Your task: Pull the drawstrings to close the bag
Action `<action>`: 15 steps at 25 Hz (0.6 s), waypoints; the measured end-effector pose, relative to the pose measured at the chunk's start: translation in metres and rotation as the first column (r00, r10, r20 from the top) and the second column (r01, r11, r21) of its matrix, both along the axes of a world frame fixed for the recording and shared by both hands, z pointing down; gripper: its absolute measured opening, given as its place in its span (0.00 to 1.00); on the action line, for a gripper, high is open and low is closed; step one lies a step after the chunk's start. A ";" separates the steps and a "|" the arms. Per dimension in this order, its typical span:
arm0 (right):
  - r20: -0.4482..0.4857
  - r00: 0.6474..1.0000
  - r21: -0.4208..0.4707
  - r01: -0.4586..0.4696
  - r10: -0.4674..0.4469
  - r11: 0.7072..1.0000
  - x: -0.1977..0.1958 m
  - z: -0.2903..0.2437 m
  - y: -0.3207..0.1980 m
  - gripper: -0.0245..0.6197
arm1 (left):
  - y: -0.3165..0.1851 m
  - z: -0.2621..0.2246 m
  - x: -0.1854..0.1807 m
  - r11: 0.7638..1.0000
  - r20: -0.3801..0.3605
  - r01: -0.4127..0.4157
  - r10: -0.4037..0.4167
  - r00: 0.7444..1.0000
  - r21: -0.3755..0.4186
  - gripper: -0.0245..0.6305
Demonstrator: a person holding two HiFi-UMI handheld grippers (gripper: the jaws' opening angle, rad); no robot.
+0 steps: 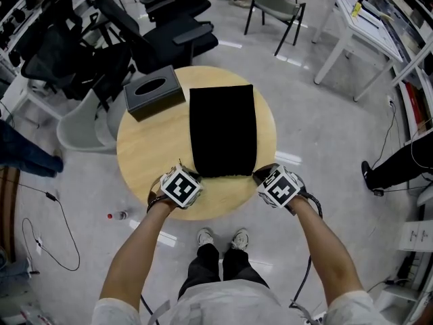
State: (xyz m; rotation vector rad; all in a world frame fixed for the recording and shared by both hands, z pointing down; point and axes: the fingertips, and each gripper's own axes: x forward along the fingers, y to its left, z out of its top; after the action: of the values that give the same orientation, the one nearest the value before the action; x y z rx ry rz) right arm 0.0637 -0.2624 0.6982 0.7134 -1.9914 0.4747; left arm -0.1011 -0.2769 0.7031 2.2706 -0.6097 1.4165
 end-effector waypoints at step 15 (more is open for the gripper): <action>0.007 0.999 0.136 -0.053 0.053 0.989 0.002 -0.052 -0.019 0.06 | -0.029 -0.061 -0.001 0.983 -0.037 0.015 -0.009 0.999 0.181 0.05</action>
State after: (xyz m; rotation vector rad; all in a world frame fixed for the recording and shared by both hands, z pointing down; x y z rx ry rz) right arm 0.0658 -0.2813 0.6464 0.8526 -2.0266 0.3740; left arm -0.1017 -0.3057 0.6418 2.4214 -0.7680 1.3610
